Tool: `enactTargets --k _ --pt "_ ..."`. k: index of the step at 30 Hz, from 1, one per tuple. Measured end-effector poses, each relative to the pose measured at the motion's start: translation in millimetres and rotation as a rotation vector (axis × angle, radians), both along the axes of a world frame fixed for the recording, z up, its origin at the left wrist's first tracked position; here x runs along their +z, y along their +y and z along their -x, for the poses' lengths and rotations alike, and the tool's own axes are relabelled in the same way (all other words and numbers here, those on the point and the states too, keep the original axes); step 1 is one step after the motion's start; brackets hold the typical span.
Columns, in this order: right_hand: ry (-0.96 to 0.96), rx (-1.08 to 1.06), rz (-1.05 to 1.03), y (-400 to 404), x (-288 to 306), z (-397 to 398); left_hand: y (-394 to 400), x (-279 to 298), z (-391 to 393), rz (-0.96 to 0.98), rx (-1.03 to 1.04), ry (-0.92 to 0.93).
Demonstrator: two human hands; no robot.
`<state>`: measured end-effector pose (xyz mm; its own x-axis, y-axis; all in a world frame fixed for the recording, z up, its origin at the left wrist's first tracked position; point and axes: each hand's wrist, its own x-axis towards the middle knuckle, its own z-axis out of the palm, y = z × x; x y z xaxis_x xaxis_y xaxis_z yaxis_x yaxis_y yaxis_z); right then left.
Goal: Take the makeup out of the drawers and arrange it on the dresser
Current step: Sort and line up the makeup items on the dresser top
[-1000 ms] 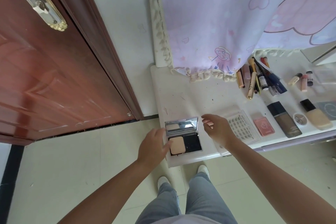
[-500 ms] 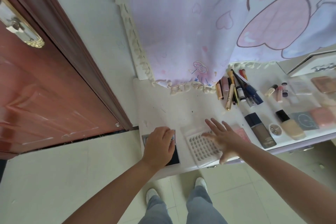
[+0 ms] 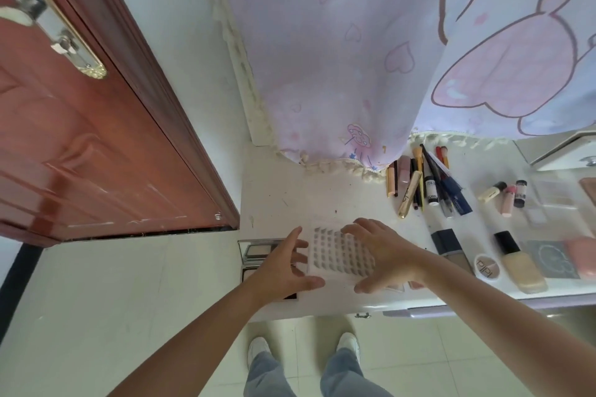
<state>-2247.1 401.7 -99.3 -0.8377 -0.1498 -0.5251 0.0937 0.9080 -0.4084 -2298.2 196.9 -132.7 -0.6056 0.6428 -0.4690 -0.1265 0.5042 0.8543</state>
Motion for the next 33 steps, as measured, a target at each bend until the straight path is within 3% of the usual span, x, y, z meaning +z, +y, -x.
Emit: enactTargets --k 6,21,33 --pt "-0.009 -0.017 0.084 3 19 2 12 22 3 -0.173 0.012 -0.126" --pt "-0.068 -0.001 0.192 20 37 12 26 46 10 -0.26 0.128 -0.184" --pt "-0.257 -0.263 0.556 37 23 13 20 35 13 -0.279 0.074 -0.365"
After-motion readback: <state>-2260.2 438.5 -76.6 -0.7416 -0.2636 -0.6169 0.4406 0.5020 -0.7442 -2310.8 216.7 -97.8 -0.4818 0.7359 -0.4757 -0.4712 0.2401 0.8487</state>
